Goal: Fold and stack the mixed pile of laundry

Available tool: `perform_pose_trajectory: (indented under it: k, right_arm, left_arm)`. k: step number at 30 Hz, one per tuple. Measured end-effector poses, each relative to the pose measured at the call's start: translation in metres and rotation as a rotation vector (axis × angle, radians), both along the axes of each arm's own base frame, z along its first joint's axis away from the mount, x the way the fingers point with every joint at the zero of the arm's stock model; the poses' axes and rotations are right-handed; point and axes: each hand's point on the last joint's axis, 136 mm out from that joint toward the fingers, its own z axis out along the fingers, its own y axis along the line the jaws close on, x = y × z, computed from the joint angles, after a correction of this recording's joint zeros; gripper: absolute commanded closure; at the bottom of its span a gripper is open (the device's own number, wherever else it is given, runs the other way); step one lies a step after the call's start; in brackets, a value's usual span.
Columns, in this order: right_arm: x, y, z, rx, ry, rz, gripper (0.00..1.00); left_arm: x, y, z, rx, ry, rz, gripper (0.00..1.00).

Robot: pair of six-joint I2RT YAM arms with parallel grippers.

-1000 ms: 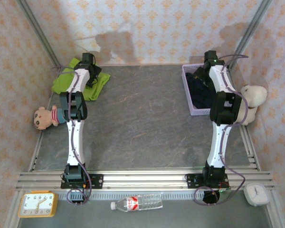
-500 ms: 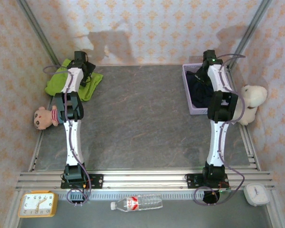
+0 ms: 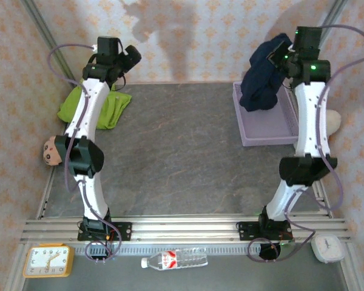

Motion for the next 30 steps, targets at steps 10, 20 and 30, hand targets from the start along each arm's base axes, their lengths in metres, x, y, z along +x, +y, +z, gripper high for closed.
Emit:
perform_pose_trajectory:
  k: [10, 20, 30]
  right_arm:
    - [-0.069, 0.130, 0.043, 0.216, -0.085, 0.407, 1.00]
    - [-0.065, 0.288, -0.125, 0.278, 0.343, 0.714, 0.44]
    - [-0.078, 0.255, -0.258, 0.101, 0.649, 0.588, 0.43]
  left_arm:
    - [-0.091, -0.011, -0.079, -0.007, 0.191, -0.016, 0.00]
    - [-0.182, 0.005, -0.053, 0.003, 0.146, 0.016, 0.00]
    - [-0.243, -0.043, -0.149, -0.021, 0.349, -0.128, 0.01]
